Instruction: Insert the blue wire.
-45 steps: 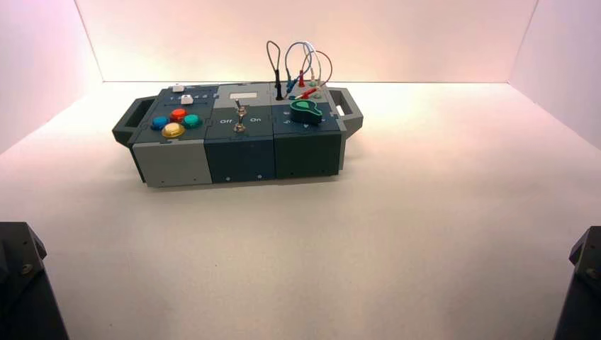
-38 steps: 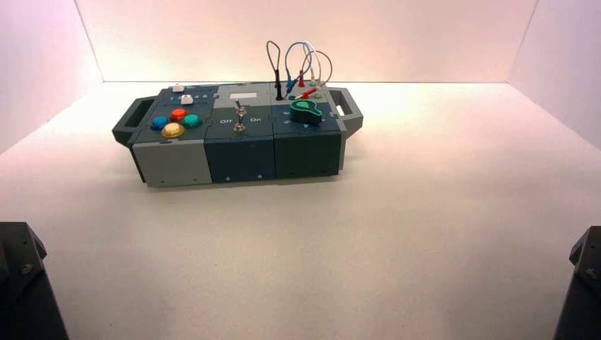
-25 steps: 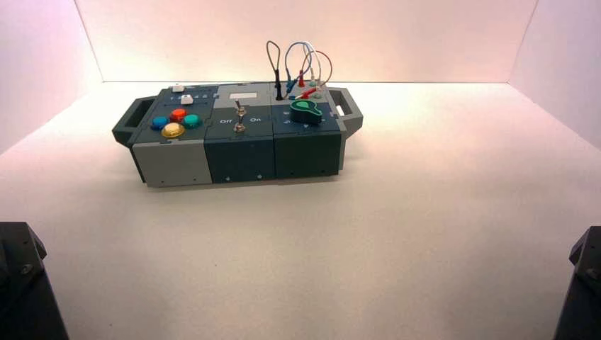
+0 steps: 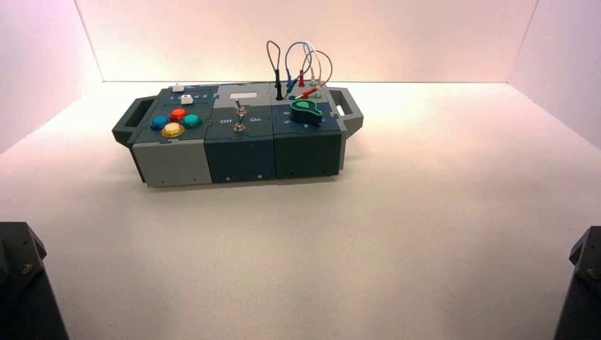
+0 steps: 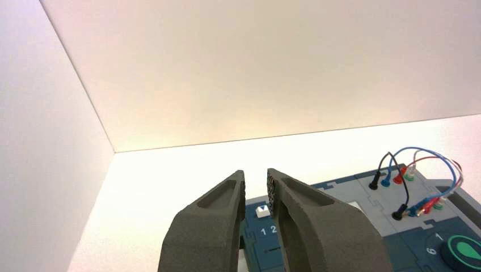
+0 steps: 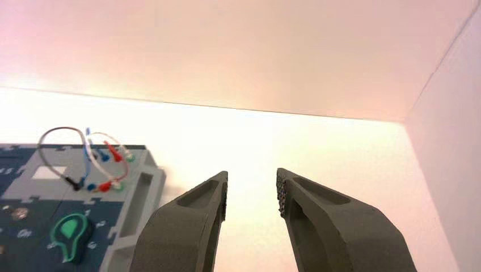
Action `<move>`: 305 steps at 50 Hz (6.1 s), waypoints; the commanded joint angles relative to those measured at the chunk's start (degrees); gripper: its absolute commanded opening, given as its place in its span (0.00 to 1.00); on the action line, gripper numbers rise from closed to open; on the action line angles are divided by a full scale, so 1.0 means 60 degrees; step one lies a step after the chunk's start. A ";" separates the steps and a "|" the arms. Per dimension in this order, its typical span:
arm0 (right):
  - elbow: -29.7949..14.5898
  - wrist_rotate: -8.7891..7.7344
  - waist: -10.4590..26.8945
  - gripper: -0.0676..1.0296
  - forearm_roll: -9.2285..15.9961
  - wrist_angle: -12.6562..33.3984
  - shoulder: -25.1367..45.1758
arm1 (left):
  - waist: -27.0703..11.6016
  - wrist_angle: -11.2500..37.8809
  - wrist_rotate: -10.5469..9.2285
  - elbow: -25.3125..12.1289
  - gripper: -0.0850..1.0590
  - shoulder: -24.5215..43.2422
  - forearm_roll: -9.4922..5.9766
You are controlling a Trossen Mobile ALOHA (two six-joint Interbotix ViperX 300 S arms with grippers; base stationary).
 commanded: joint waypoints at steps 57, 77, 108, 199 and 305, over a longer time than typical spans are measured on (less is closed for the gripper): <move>-0.2036 -0.0029 0.1978 0.49 0.0791 0.4468 0.0439 | -0.2168 0.3486 -0.0146 -0.1392 0.27 0.0601 -0.0059; -0.2520 -0.0073 0.2783 0.49 0.1128 0.5024 0.1157 | -0.2607 0.4980 0.0000 -0.2021 0.22 0.1245 -0.0073; -0.3135 -0.0132 0.3003 0.49 0.1479 0.4834 0.2461 | -0.2666 0.4922 0.0000 -0.1963 0.22 0.1216 -0.0088; -0.4351 -0.0132 0.3604 0.49 0.2256 0.3618 0.5786 | -0.2666 0.4614 0.0044 -0.1685 0.22 0.1084 -0.0044; -0.6694 0.0103 0.4102 0.48 0.2695 0.2959 0.9082 | -0.2725 0.4907 0.0366 -0.1743 0.22 0.1216 -0.0044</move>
